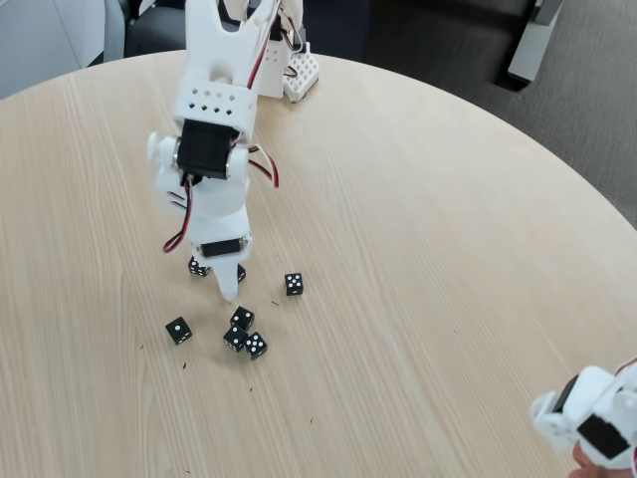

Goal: Pick up the dice with number 6

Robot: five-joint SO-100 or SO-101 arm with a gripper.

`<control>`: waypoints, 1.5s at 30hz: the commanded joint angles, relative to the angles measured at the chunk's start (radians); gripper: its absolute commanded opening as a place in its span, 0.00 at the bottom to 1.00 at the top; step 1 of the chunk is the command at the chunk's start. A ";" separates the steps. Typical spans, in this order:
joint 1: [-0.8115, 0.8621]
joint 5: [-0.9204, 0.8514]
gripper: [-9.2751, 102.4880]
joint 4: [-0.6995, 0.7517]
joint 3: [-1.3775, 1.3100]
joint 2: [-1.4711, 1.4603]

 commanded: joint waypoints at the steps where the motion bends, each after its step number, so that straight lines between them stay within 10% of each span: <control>1: 0.037 0.003 0.31 -0.005 -0.025 0.009; 45: 0.109 -0.035 0.15 -0.005 -0.011 0.018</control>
